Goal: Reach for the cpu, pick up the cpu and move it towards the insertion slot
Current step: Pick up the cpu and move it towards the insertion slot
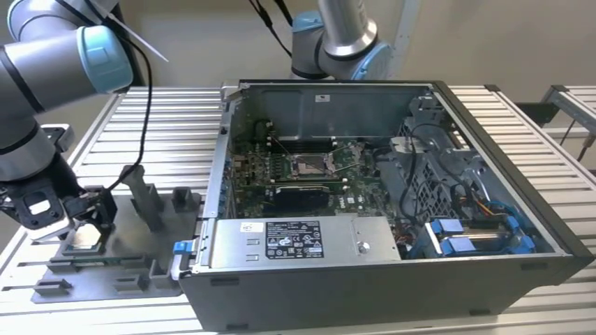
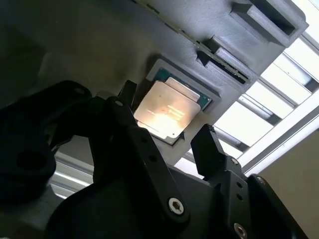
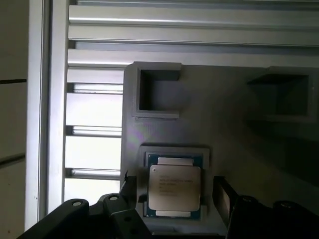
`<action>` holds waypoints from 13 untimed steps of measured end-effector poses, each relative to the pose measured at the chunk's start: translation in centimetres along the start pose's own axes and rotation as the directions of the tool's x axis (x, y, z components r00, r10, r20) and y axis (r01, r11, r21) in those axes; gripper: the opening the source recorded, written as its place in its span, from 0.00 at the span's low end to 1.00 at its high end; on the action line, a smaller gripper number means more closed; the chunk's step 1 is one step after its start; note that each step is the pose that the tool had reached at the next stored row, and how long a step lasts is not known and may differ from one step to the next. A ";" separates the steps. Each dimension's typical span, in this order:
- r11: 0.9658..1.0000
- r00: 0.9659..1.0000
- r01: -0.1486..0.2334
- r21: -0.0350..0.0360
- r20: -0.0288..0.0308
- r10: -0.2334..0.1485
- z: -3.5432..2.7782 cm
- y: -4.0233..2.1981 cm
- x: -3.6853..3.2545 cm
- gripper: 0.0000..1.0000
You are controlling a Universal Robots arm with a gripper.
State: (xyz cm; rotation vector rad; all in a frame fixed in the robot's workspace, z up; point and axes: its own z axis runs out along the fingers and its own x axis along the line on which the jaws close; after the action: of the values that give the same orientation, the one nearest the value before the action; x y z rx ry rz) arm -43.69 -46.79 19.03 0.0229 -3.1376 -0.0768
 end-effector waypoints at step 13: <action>1.000 1.000 0.003 0.000 0.000 -0.003 0.45 -0.02 0.00 1.00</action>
State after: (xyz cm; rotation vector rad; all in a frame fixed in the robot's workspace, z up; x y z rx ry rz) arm -43.69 -46.79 18.58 0.0277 -3.1374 -0.0768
